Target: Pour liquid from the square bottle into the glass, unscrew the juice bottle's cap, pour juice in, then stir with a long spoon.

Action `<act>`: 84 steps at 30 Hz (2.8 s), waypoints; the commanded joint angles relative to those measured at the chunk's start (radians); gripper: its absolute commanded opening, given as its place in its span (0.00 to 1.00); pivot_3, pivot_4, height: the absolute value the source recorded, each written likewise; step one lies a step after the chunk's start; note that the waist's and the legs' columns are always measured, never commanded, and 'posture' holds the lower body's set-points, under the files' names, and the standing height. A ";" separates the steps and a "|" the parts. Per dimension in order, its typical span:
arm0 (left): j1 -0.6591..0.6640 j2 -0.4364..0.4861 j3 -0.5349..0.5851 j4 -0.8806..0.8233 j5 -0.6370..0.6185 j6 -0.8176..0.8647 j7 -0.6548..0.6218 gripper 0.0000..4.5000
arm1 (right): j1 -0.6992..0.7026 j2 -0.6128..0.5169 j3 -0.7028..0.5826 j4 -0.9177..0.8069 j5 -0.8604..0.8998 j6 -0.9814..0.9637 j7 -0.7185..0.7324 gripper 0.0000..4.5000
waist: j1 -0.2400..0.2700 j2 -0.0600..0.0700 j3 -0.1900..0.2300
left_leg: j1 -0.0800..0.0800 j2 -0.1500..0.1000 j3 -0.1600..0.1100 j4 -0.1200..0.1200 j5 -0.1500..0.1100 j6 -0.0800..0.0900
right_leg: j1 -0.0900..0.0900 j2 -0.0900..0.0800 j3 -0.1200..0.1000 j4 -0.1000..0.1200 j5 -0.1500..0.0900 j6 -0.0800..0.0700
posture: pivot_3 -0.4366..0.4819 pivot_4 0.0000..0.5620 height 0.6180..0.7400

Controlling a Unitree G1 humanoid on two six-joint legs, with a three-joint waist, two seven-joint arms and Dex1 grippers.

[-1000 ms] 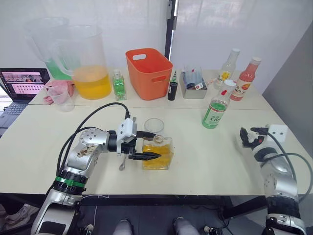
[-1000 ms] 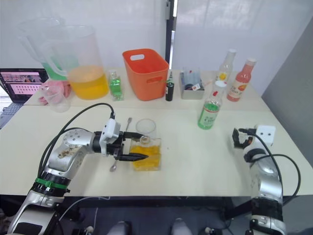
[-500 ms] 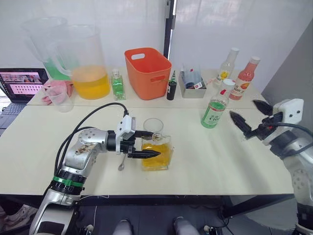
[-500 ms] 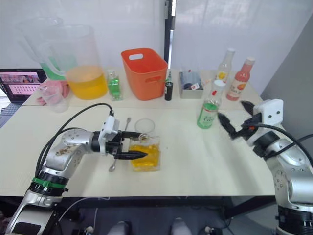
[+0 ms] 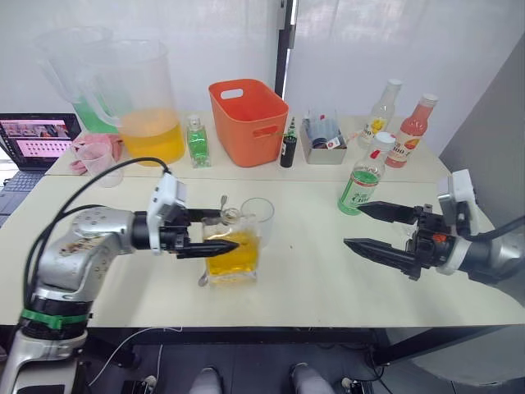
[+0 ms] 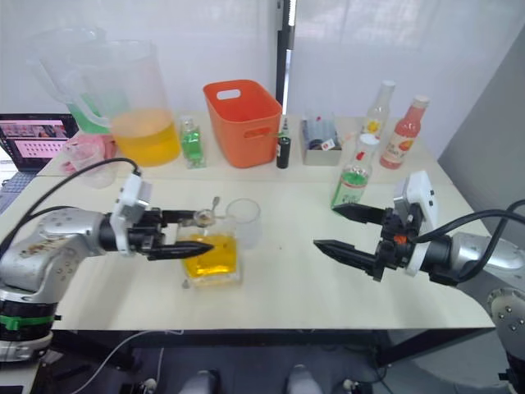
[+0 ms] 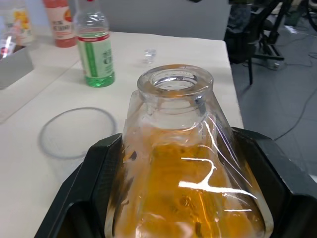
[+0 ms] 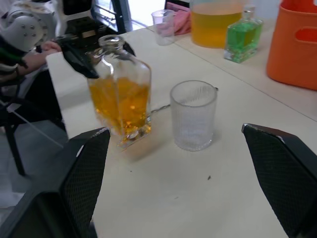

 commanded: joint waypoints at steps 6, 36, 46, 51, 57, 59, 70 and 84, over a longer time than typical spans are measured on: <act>-0.082 0.164 0.139 0.133 -0.032 -0.037 -0.099 0.62 | -0.013 0.010 0.013 -0.005 0.041 0.014 0.027 1.00 | 0.005 -0.001 0.000 | -0.005 0.000 0.000 -0.003 0.000 0.000 | -0.008 0.000 0.000 0.002 0.000 -0.001 | 0.48 0.27 1.00; -0.551 -0.296 -0.120 0.915 0.537 -1.088 0.196 0.62 | 0.166 0.168 -0.020 -0.145 -0.017 -0.068 -0.202 1.00 | 0.028 -0.001 0.001 | -0.014 0.000 -0.006 0.002 0.001 0.001 | -0.010 0.004 -0.002 0.008 0.005 0.007 | 0.48 0.27 1.00; -0.549 -0.333 -0.160 0.988 0.679 -1.258 0.397 0.62 | 0.157 0.161 -0.004 -0.137 -0.064 -0.085 -0.222 1.00 | 0.031 -0.001 0.001 | -0.014 0.000 -0.007 0.005 0.001 0.001 | -0.009 0.004 -0.002 0.008 0.006 0.009 | 0.48 0.27 1.00; -0.552 -0.336 -0.193 1.005 0.762 -1.312 0.494 0.62 | 0.154 0.170 0.005 -0.133 -0.080 -0.093 -0.221 1.00 | 0.032 -0.001 0.001 | -0.014 0.000 -0.007 0.005 0.001 0.001 | -0.009 0.004 -0.002 0.008 0.006 0.009 | 0.48 0.27 1.00; -0.544 -0.327 -0.233 1.029 0.853 -1.391 0.607 0.62 | 0.157 0.181 0.012 -0.137 -0.096 -0.101 -0.227 1.00 | 0.034 -0.001 0.001 | -0.014 0.000 -0.007 0.005 0.001 0.001 | -0.009 0.004 -0.002 0.008 0.006 0.009 | 0.48 0.27 1.00; -0.546 -0.325 -0.237 1.038 0.871 -1.406 0.646 0.62 | 0.165 0.182 0.013 -0.140 -0.100 -0.105 -0.228 1.00 | 0.033 -0.001 0.001 | -0.014 0.000 -0.007 0.005 0.001 0.001 | -0.009 0.004 -0.002 0.009 0.007 0.009 | 0.48 0.27 1.00; -0.562 -0.288 -0.313 1.060 1.067 -1.532 0.886 0.62 | 0.186 0.198 0.016 -0.155 -0.113 -0.121 -0.244 1.00 | 0.040 -0.001 0.001 | -0.014 0.000 -0.007 0.007 0.001 0.001 | -0.008 0.004 -0.002 0.009 0.007 0.010 | 0.48 0.27 1.00; -0.568 -0.263 -0.389 1.069 1.246 -1.602 1.164 0.62 | 0.137 0.214 0.055 -0.178 -0.094 -0.098 -0.310 1.00 | 0.057 -0.001 0.001 | -0.014 0.000 -0.007 0.010 0.001 0.000 | -0.008 0.004 -0.002 0.009 0.008 0.012 | 0.48 0.27 1.00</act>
